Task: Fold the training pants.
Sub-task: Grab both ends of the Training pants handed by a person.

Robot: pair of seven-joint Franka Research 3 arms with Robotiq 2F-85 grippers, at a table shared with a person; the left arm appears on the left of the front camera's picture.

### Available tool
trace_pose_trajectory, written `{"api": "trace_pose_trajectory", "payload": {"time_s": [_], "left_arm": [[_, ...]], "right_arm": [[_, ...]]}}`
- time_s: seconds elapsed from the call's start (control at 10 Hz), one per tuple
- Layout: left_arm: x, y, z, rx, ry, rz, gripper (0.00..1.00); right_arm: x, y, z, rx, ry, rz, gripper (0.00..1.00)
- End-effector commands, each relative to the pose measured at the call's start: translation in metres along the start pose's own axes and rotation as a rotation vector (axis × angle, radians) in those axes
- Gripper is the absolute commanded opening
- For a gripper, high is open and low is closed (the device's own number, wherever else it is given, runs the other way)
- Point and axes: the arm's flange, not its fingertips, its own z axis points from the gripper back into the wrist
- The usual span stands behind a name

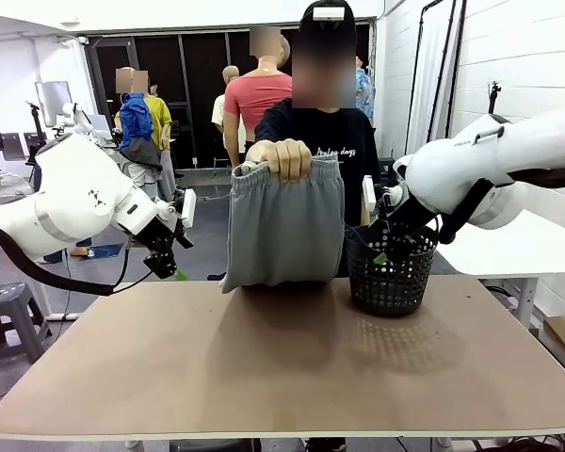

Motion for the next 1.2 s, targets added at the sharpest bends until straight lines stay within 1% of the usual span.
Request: {"api": "trace_pose_trajectory", "payload": {"time_s": [0.0,0.3,0.6,0.9,1.1], "left_arm": [[-0.007,0.008,-0.007,-0.001,-0.126,-0.002,1.00],[0.002,0.006,-0.014,0.048,-0.216,-0.001,1.00],[0.014,-0.003,-0.017,0.102,-0.327,0.045,1.00],[0.033,-0.011,-0.020,0.104,-0.431,0.021,1.00],[0.043,-0.010,-0.023,0.069,-0.526,0.023,1.00]], "right_arm": [[-0.009,-0.012,-0.010,0.029,-0.136,-0.007,1.00],[-0.006,-0.010,-0.009,0.049,-0.263,0.001,1.00],[-0.003,-0.010,-0.016,0.070,-0.359,-0.015,1.00],[-0.001,-0.010,-0.019,0.084,-0.455,-0.015,1.00],[0.000,-0.009,-0.019,0.080,-0.494,-0.013,1.00]]}}
